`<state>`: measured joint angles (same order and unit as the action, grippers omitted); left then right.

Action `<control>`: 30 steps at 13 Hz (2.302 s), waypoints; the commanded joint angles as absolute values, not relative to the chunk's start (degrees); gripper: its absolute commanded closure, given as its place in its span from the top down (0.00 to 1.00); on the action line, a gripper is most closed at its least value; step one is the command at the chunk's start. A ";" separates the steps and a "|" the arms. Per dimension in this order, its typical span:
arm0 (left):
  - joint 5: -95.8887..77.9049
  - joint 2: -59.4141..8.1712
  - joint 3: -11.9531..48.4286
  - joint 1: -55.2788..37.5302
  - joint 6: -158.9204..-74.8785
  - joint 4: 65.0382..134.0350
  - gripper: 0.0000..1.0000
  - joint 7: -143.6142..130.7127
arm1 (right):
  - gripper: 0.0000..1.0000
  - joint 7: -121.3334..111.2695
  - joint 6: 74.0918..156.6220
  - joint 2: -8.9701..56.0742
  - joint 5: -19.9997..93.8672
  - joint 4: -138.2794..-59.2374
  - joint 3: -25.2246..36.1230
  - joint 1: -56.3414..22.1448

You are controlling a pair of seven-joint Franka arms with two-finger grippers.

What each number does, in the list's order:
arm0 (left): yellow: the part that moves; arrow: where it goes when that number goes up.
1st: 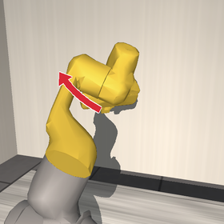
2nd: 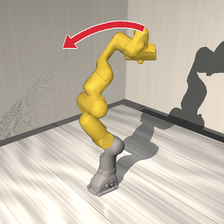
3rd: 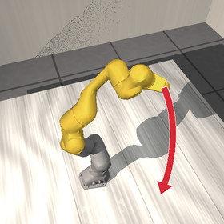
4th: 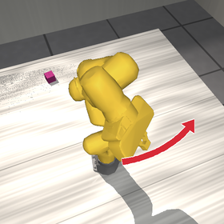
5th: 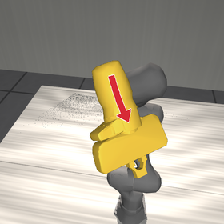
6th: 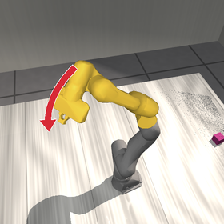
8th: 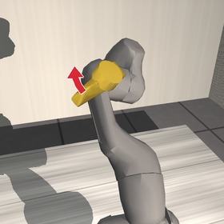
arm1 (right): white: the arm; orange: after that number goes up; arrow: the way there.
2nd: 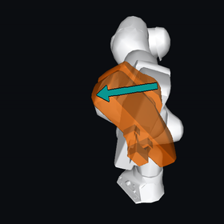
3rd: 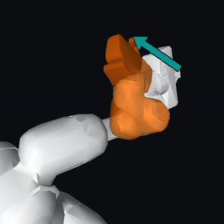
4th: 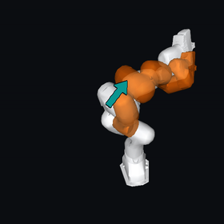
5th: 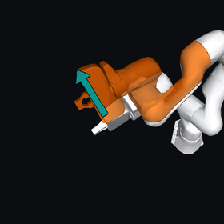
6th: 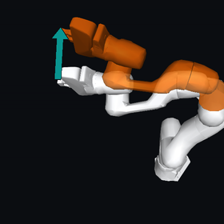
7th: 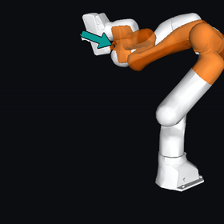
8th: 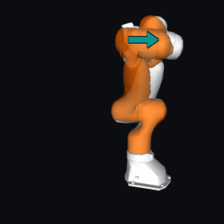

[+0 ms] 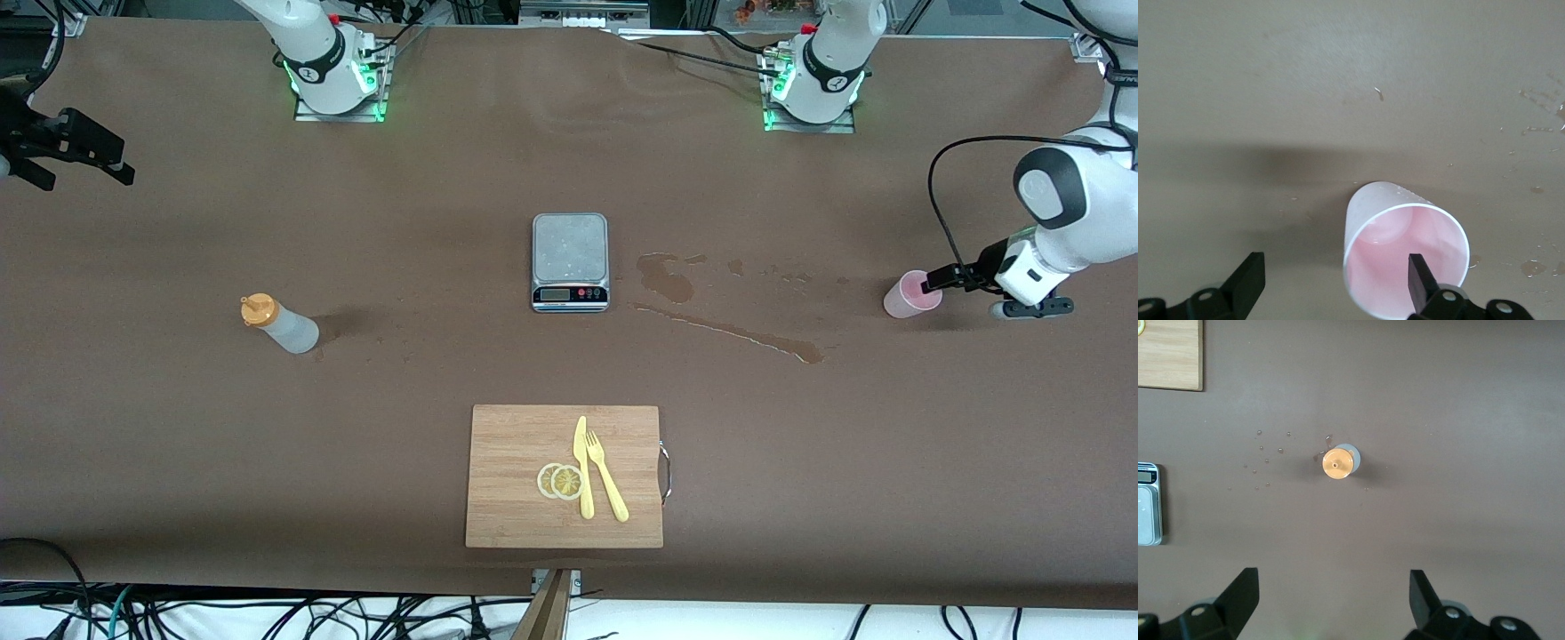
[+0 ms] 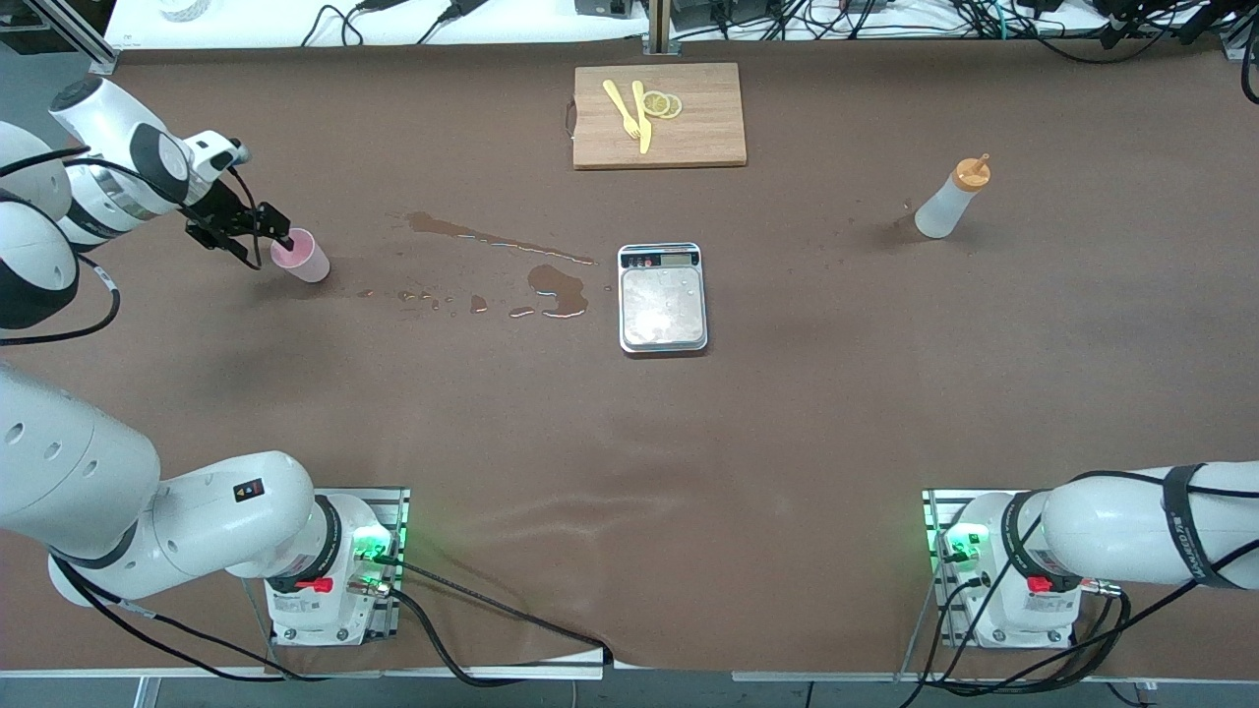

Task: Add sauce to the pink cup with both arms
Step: 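Lower the left gripper and grasp the pink cup, then carry the pink cup with the left gripper onto the scale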

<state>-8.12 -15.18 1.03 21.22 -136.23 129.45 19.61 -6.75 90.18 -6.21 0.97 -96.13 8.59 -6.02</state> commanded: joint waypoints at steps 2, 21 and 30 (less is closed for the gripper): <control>-9.14 -17.48 1.67 21.18 -137.64 129.73 0.10 21.36 | 1.00 -6.33 90.00 -5.63 1.76 -94.75 8.61 -5.80; -9.93 -8.26 37.14 21.27 -114.08 115.40 0.00 -30.62 | 1.00 -6.86 90.26 -5.54 1.58 -94.75 9.58 -5.54; -7.92 -14.49 52.65 7.31 -144.11 123.13 0.00 -62.48 | 1.00 -6.86 90.35 -5.54 1.23 -94.75 10.02 -4.84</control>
